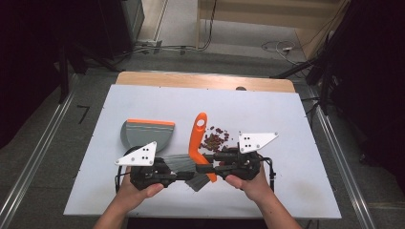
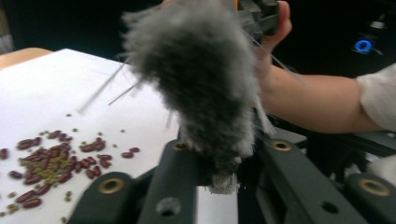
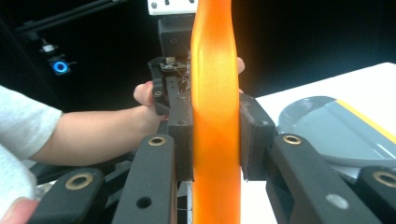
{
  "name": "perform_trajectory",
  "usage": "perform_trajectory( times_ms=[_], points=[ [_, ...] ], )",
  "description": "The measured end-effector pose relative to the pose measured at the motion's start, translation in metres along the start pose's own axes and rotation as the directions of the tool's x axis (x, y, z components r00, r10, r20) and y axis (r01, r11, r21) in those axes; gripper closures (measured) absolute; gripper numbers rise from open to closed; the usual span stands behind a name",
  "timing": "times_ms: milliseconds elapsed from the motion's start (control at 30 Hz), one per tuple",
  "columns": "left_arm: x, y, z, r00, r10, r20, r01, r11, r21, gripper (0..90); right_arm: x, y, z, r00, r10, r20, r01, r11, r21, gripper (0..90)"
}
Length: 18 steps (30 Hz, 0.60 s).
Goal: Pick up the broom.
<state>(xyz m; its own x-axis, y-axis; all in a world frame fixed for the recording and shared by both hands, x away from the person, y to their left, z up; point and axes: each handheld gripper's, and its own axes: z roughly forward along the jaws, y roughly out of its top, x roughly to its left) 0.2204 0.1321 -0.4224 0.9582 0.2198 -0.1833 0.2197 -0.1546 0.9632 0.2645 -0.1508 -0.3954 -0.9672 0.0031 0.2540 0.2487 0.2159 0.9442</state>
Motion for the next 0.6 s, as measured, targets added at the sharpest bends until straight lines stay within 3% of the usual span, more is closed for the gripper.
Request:
perform_trajectory(
  times_ms=[100, 200, 233, 267, 367, 467, 500, 533, 567, 600],
  points=[
    [0.002, -0.002, -0.004, 0.9966, -0.014, -0.081, 0.014, 0.9999, -0.003, 63.7, -0.002, 0.0, -0.003, 0.9991, 0.013, 0.04, -0.013, 1.0, -0.012, 69.4],
    [0.004, -0.005, -0.012, 0.9893, -0.03, -0.143, 0.029, 0.9995, -0.01, 48.1, -0.005, 0.001, -0.011, 0.9946, 0.03, 0.099, -0.027, 0.999, -0.03, 69.4],
    [0.004, -0.005, -0.012, 0.9893, -0.03, -0.143, 0.029, 0.9995, -0.01, 42.0, -0.006, 0.002, -0.014, 0.9914, 0.036, 0.126, -0.031, 0.999, -0.034, 69.4],
    [0.005, -0.006, -0.017, 0.9822, -0.042, -0.183, 0.04, 0.9991, -0.017, 35.6, -0.007, 0.003, -0.017, 0.9866, 0.043, 0.157, -0.037, 0.999, -0.039, 69.4],
    [0.006, -0.008, -0.024, 0.9658, -0.057, -0.253, 0.054, 0.9983, -0.022, 20.1, -0.012, 0.004, -0.026, 0.9647, 0.058, 0.257, -0.049, 0.998, -0.043, 69.4],
    [0.008, -0.011, -0.03, 0.9496, -0.069, -0.306, 0.066, 0.9976, -0.021, 8.8, -0.017, 0.006, -0.034, 0.9332, 0.077, 0.351, -0.067, 0.997, -0.043, 69.4],
    [0.008, -0.011, -0.03, 0.9496, -0.069, -0.306, 0.066, 0.9976, -0.021, 6.2, -0.017, 0.006, -0.034, 0.9332, 0.077, 0.351, -0.067, 0.997, -0.043, 69.4],
    [0.009, -0.014, -0.034, 0.9421, -0.073, -0.327, 0.071, 0.9973, -0.02, 3.6, -0.02, 0.006, -0.039, 0.9107, 0.087, 0.404, -0.079, 0.996, -0.038, 69.4],
    [0.009, -0.014, -0.034, 0.9421, -0.073, -0.327, 0.071, 0.9973, -0.02, 1.4, -0.021, 0.005, -0.041, 0.8989, 0.093, 0.428, -0.084, 0.996, -0.038, 69.5],
    [0.01, -0.015, -0.036, 0.9394, -0.078, -0.334, 0.074, 0.9969, -0.025, 1.4, -0.021, 0.005, -0.041, 0.8989, 0.093, 0.428, -0.084, 0.996, -0.038, 69.5]
  ],
)
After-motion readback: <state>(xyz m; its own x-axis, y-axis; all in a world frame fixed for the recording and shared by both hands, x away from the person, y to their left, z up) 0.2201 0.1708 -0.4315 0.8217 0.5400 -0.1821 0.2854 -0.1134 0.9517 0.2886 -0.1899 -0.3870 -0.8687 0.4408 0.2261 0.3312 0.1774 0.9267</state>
